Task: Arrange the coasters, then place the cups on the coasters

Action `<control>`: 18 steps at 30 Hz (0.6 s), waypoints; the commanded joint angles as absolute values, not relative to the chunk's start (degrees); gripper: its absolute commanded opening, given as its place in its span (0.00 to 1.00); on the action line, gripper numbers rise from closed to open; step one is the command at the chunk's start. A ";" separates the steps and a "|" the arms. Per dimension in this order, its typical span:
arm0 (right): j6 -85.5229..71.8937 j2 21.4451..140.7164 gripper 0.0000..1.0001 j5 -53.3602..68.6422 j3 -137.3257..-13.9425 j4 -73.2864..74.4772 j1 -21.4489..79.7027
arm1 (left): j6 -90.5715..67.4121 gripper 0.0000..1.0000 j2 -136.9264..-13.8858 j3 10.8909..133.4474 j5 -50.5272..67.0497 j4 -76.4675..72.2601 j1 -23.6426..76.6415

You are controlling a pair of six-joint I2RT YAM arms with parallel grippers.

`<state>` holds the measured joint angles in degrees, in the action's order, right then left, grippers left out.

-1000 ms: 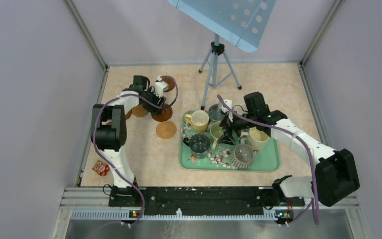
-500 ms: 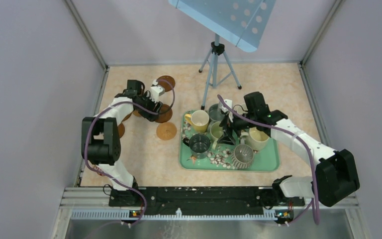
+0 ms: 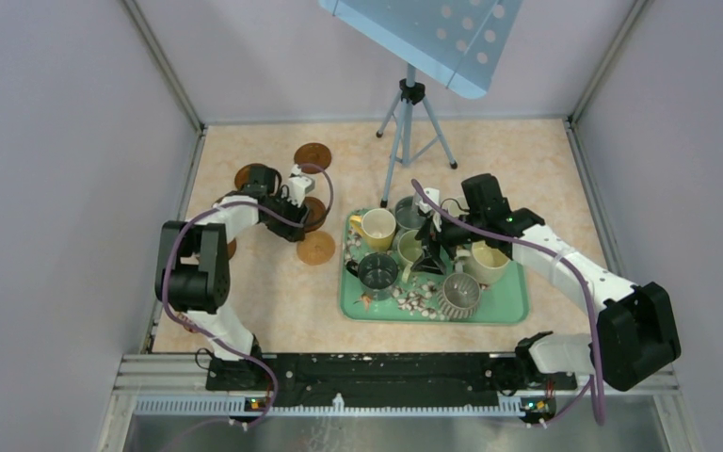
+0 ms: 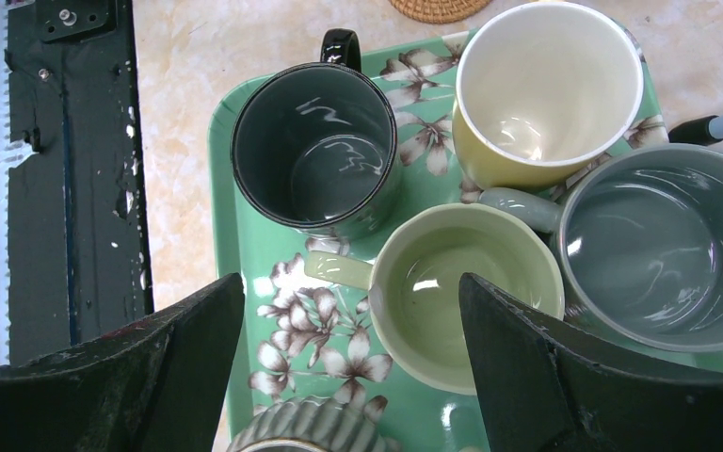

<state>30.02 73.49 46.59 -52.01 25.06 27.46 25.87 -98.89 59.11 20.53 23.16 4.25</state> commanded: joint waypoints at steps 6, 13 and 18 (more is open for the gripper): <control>31.51 71.81 0.83 47.46 -51.72 23.67 27.51 | 17.88 0.56 -101.83 61.15 17.55 16.62 4.83; 31.60 71.72 0.83 47.28 -51.59 23.72 27.51 | 16.07 0.56 -105.05 64.27 16.73 15.65 4.83; 31.64 71.64 0.83 47.19 -51.58 23.83 27.51 | 16.85 0.56 -104.79 65.24 17.89 16.34 4.83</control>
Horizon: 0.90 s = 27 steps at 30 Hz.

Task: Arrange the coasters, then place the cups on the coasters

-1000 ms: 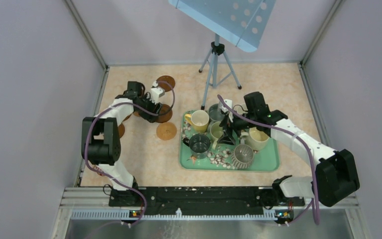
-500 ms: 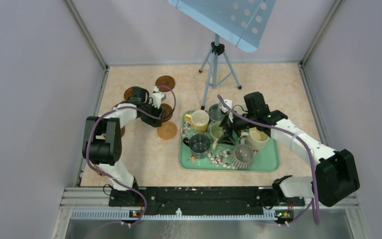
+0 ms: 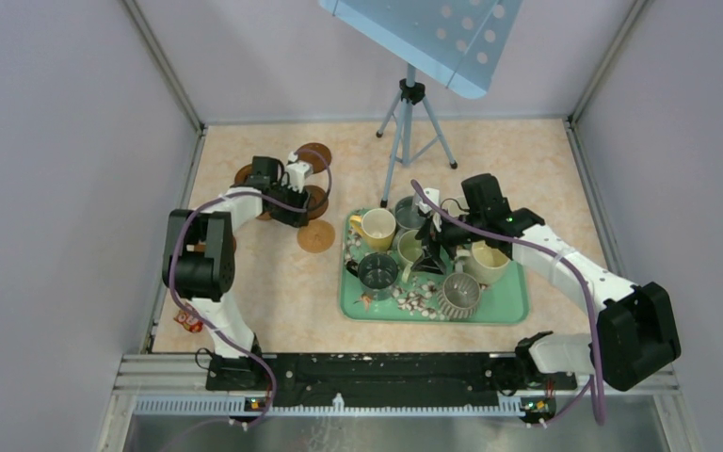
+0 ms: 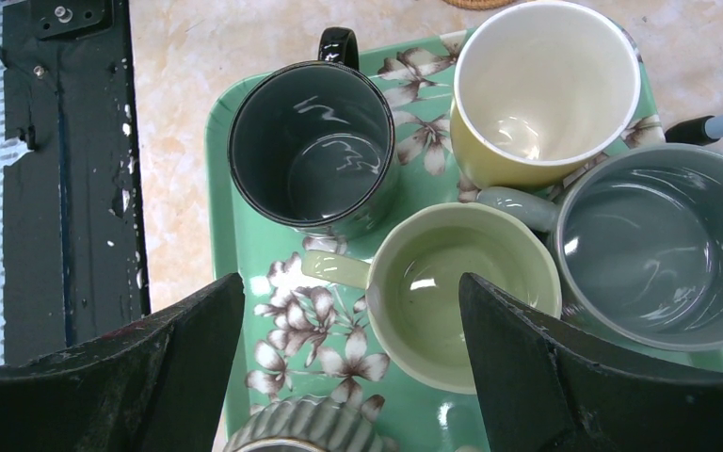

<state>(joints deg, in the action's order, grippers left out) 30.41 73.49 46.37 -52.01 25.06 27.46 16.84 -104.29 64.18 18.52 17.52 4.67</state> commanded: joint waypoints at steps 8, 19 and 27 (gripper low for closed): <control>31.57 71.71 0.83 47.57 -51.49 23.81 27.51 | 19.02 0.65 -94.24 60.23 24.54 18.98 5.03; 31.34 71.05 0.83 47.59 -51.59 23.66 27.52 | 22.87 0.66 -96.82 57.51 21.50 18.58 8.64; 31.43 70.83 0.83 47.40 -51.59 23.72 27.51 | 27.60 0.61 -94.07 53.02 17.03 20.57 9.23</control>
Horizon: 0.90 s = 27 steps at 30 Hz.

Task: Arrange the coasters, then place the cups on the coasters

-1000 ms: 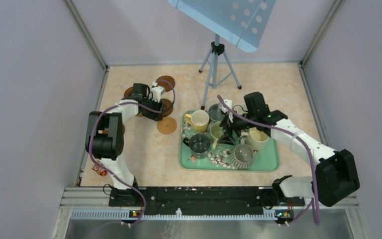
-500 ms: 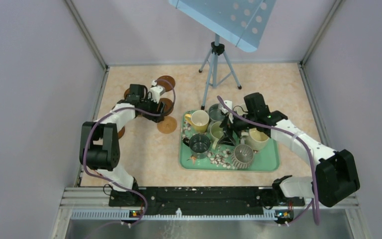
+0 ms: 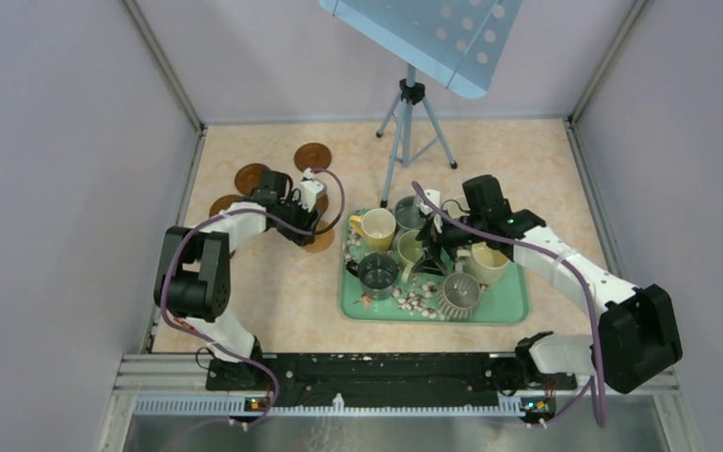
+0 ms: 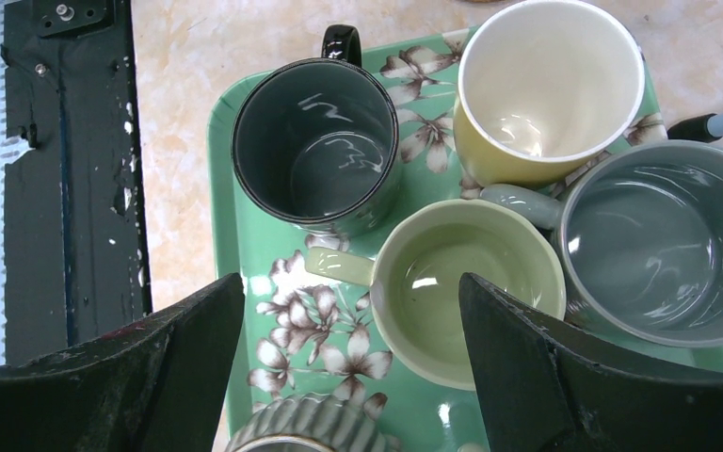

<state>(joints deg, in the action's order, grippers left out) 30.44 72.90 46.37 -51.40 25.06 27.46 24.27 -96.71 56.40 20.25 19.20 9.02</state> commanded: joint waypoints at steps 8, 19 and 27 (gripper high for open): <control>31.54 70.30 0.83 47.33 -51.50 23.76 27.51 | 30.05 0.59 -91.39 49.42 16.73 23.54 4.75; 31.47 70.40 0.83 47.13 -51.42 23.69 27.51 | 34.18 0.58 -87.49 48.44 19.55 28.30 2.26; 31.50 70.53 0.83 47.15 -51.44 23.66 27.55 | 35.45 0.58 -84.97 45.41 22.57 30.37 3.60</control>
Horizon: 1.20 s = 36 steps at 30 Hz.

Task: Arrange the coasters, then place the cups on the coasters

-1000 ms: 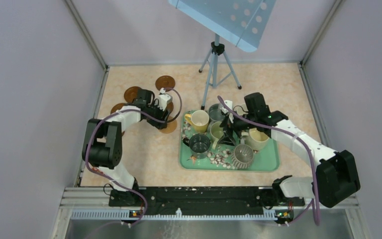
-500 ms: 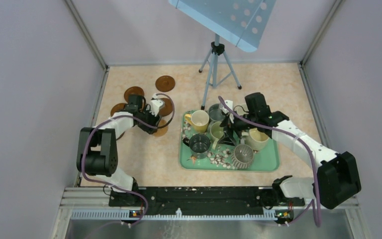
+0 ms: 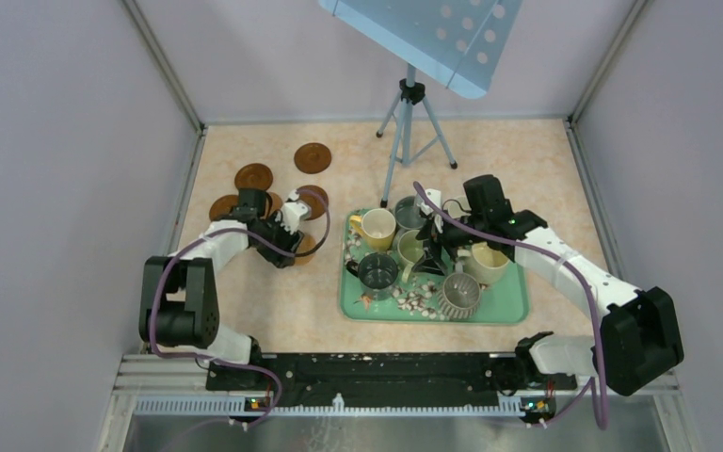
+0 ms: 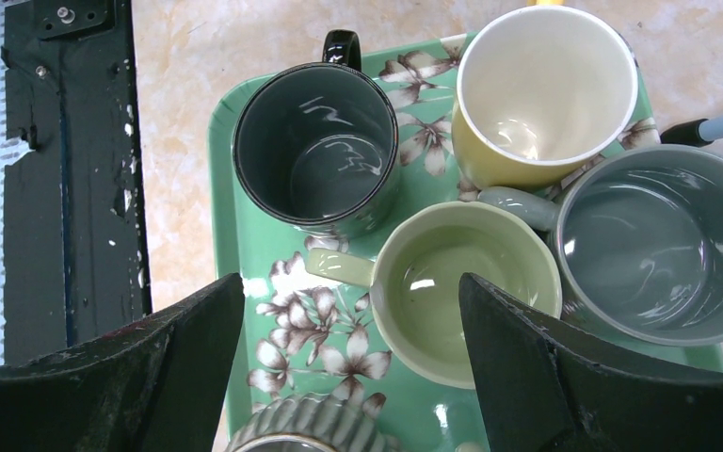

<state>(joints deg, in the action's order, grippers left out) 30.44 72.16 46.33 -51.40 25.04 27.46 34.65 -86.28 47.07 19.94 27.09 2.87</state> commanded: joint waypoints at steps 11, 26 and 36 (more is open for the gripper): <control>31.50 70.77 0.83 47.01 -51.42 23.71 27.51 | 35.09 0.67 -84.20 52.15 28.35 35.51 3.24; 31.47 70.91 0.83 46.91 -51.42 23.72 27.51 | 33.53 0.67 -99.10 74.72 23.22 31.32 -8.92; 31.62 71.28 0.83 46.60 -51.42 23.81 27.51 | 32.57 0.58 -110.43 82.13 18.43 25.54 -9.27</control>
